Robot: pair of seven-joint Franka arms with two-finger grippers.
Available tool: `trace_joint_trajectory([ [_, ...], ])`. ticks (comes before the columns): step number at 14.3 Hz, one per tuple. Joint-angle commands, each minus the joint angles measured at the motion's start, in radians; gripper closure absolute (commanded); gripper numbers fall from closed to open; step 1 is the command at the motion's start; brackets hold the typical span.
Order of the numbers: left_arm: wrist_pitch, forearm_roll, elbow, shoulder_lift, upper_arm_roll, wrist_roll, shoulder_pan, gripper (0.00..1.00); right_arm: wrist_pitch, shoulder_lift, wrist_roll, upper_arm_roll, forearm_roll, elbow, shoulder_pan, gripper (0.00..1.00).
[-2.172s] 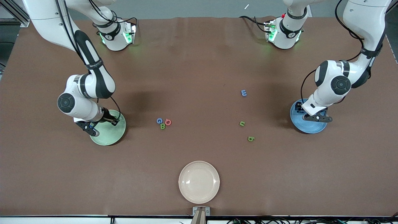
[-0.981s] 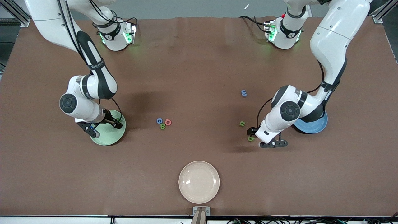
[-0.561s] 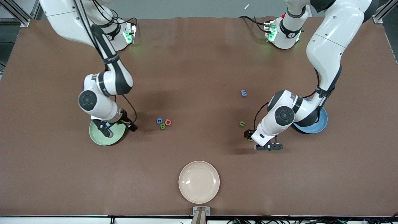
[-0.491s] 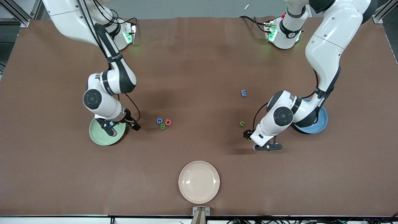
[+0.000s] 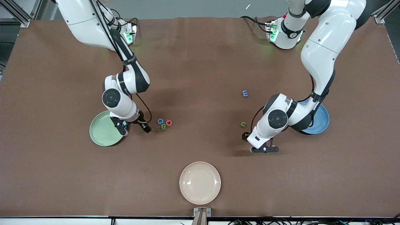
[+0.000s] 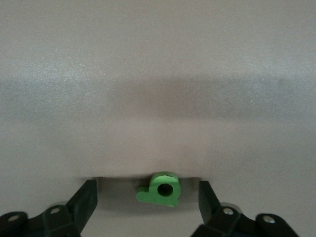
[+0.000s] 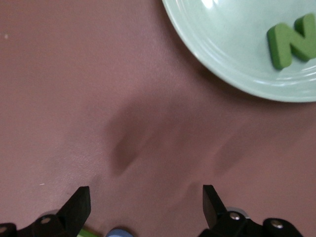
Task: Sort upper and lower case letters into plates
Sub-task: 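Grasp the green u with the left gripper while the right gripper reaches the letters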
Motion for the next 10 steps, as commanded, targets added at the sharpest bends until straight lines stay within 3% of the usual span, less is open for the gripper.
trace_joint_trajectory([
  [1, -0.023, 0.023, 0.035, 0.015, 0.012, -0.035, -0.017, 0.34, 0.021, 0.013, 0.049, -0.009, 0.013, 0.008, 0.029, 0.0],
  [8, -0.023, 0.023, 0.041, 0.019, 0.015, -0.091, -0.027, 0.71, 0.018, 0.031, 0.124, -0.012, 0.01, 0.019, 0.095, 0.0],
  [10, -0.023, 0.024, 0.041, 0.018, 0.016, -0.111, -0.033, 0.77, 0.018, 0.031, 0.121, -0.013, 0.004, 0.015, 0.095, 0.0],
])
